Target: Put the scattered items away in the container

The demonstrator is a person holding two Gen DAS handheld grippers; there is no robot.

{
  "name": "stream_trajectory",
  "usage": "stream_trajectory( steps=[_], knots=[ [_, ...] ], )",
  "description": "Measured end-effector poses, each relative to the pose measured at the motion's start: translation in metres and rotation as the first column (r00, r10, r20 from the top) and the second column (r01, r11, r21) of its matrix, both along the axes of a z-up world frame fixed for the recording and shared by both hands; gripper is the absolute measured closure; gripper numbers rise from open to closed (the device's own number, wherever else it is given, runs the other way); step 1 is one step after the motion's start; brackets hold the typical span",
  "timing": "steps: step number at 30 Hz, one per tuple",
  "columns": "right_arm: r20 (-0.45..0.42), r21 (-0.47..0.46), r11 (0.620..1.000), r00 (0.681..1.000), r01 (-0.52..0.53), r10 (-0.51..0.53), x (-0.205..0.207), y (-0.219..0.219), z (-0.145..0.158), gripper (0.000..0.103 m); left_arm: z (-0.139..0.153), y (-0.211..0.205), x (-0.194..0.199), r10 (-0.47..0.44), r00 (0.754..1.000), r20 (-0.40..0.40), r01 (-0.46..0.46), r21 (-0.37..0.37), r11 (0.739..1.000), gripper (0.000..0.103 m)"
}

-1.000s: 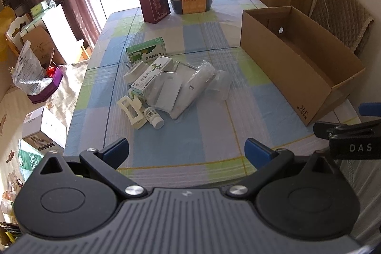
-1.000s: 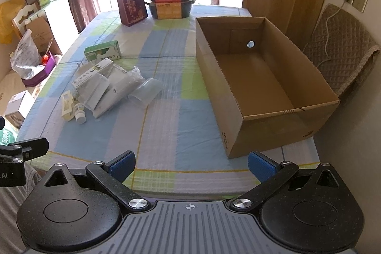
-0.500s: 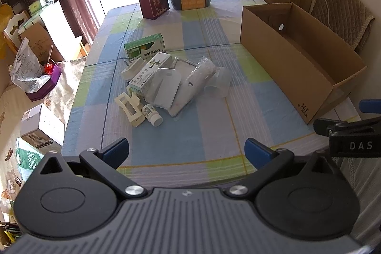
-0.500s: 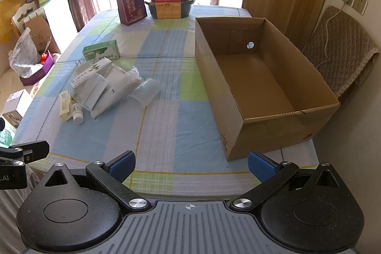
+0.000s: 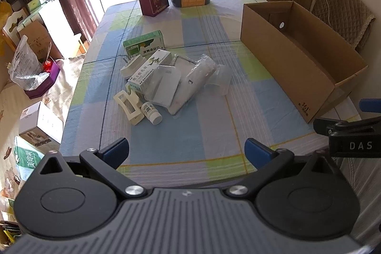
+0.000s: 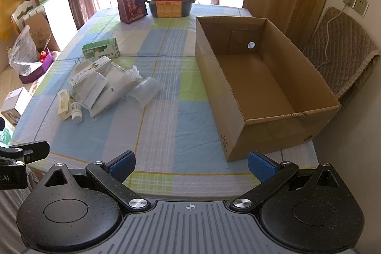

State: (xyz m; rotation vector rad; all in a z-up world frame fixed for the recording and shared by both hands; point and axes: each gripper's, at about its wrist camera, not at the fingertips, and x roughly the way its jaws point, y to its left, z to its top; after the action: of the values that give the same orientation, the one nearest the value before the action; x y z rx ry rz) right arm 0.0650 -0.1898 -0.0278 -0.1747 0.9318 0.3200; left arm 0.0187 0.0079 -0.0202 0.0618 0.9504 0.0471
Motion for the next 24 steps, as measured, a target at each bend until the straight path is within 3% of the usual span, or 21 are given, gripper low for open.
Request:
stream_trajectory(
  steps=[24],
  knots=[
    [0.000, -0.018, 1.000, 1.000, -0.006, 0.006, 0.0039, 0.0041, -0.0076, 0.000, -0.0099, 0.0024, 0.0067, 0.000, 1.000, -0.028, 0.000, -0.008, 1.000, 0.001]
  ],
)
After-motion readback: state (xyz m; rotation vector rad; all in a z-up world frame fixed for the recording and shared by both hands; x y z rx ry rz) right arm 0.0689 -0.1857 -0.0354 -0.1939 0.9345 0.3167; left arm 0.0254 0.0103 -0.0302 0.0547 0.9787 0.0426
